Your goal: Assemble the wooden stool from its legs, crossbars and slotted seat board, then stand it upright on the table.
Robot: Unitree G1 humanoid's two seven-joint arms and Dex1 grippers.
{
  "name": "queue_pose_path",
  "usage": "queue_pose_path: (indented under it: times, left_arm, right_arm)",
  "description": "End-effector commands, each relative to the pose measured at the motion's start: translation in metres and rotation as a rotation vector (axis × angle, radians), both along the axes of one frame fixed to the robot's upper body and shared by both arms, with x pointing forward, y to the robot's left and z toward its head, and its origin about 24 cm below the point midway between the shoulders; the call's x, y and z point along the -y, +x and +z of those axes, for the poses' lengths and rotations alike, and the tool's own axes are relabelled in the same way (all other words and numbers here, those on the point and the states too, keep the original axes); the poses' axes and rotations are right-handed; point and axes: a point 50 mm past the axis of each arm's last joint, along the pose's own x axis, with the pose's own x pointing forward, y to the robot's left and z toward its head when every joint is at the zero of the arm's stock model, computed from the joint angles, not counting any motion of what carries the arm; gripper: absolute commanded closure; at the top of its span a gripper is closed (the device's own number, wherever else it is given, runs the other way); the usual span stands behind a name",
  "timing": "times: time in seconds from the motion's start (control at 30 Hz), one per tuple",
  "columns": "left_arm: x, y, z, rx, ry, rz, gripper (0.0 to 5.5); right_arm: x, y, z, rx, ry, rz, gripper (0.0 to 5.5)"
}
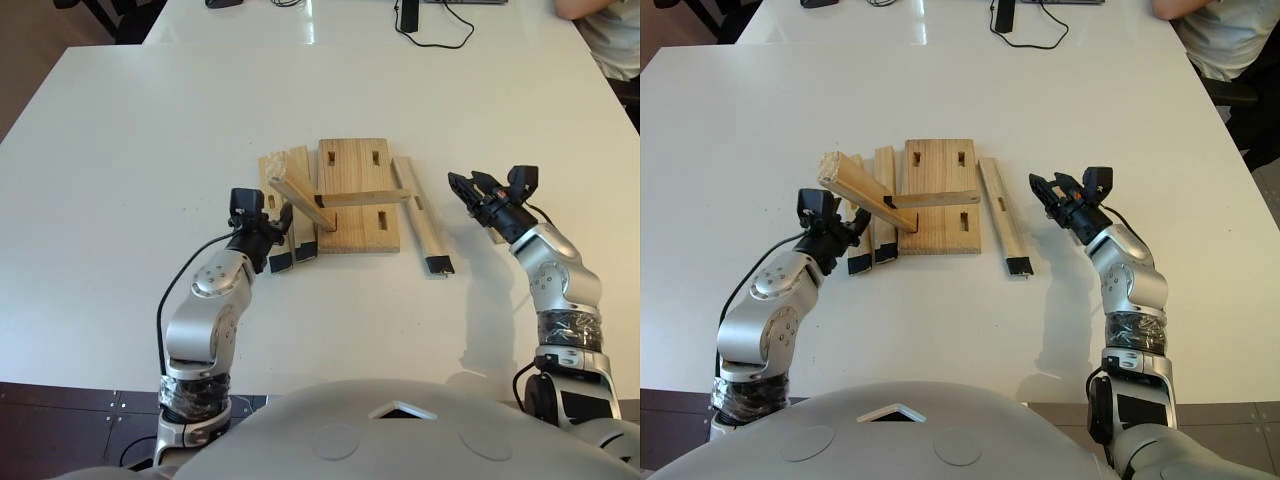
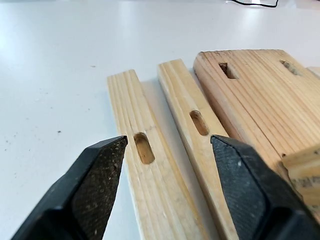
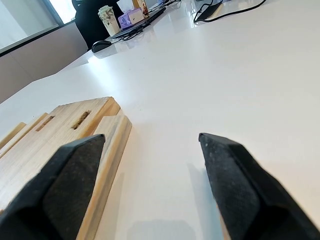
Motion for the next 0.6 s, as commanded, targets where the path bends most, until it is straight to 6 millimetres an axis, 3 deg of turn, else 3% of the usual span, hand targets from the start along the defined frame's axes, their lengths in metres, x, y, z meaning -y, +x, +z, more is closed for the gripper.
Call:
queue_pose_path:
  times: [0.03, 0.13, 0.37, 0.6]
  left_arm:
    - [-0.001, -0.009, -0.001, -0.110, 0.022, 0.024, 2.40]
    - [-0.006, -0.012, -0.004, -0.166, 0.039, 0.102, 2.40]
    - [-0.005, -0.019, -0.017, -0.306, 0.001, 0.112, 2.40]
    - [-0.008, -0.013, -0.006, -0.246, 0.104, 0.090, 2.40]
  right_arm:
    - [0.000, 0.002, -0.001, -0.014, -0.029, 0.017, 2.05]
    - [-0.001, 0.001, -0.002, -0.016, -0.028, 0.022, 2.05]
    - [-0.004, -0.002, -0.005, -0.029, -0.024, 0.024, 2.05]
    - [-0.008, -0.007, -0.010, -0.040, -0.015, 0.023, 2.05]
